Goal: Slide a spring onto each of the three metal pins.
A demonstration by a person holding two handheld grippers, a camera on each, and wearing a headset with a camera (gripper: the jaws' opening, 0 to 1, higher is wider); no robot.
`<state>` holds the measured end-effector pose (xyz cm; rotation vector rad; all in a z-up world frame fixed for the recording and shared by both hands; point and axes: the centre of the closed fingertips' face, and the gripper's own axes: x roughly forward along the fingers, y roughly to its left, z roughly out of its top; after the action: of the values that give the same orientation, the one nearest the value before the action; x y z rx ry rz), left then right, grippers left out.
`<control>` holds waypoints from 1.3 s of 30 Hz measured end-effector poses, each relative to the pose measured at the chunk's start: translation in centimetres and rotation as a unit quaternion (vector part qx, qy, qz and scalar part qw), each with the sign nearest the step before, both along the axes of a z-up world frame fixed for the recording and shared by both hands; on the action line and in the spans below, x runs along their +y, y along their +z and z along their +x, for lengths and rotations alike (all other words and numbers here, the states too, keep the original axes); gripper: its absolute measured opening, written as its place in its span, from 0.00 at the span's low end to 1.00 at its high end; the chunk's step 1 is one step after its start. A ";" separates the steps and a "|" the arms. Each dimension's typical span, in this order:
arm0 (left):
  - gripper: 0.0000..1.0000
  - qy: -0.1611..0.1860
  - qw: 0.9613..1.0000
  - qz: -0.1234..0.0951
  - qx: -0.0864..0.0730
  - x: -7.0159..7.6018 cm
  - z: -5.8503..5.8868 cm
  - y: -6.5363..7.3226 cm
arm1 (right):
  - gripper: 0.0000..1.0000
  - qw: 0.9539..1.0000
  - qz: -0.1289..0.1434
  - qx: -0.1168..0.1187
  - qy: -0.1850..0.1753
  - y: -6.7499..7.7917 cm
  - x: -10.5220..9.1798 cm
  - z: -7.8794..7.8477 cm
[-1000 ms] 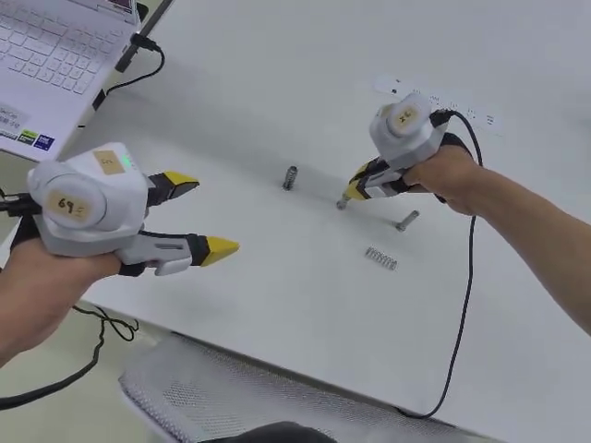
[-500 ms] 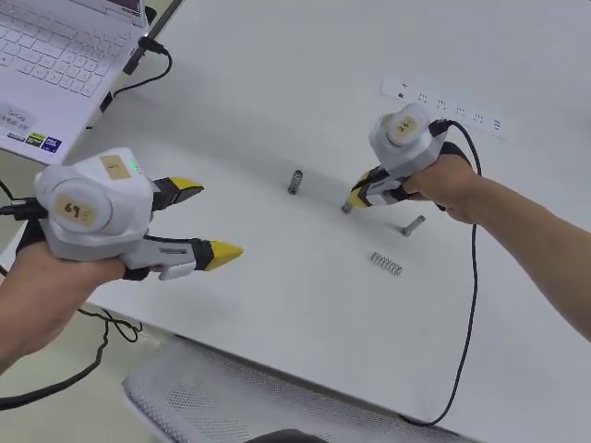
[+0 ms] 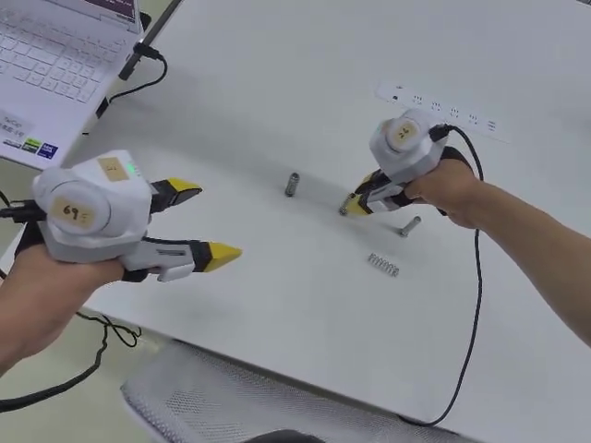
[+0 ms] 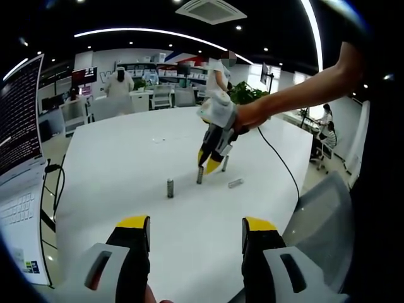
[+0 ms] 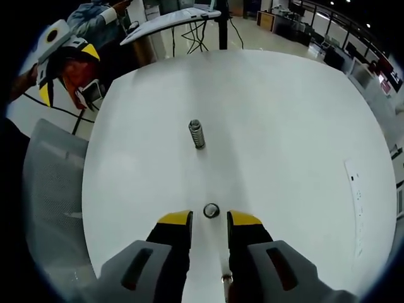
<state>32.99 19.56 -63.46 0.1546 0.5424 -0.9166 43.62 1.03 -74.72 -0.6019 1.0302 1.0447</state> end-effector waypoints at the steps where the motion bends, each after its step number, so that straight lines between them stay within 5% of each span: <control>1: 0.54 0.000 1.000 0.000 0.000 0.0 0.0 0.0 | 0.21 1.000 0.000 -0.002 -0.001 0.2 -0.1 -0.1; 16: 0.54 -0.002 1.000 -0.002 -0.011 -0.8 0.2 1.1 | 0.27 0.998 0.032 -0.031 -0.053 2.9 -2.1 -1.6; 28: 0.55 -0.004 1.000 -0.005 -0.017 -1.4 0.1 1.8 | 0.29 0.994 0.044 -0.046 -0.085 3.4 -5.0 -2.4; 39: 0.57 -0.007 1.000 -0.004 -0.017 -1.6 -0.1 2.0 | 0.32 0.984 0.095 -0.067 -0.138 5.9 -5.5 -3.3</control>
<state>32.89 17.97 -61.47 0.1663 0.5073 -0.9279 40.32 -4.47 -68.84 -0.3564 0.8571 0.8348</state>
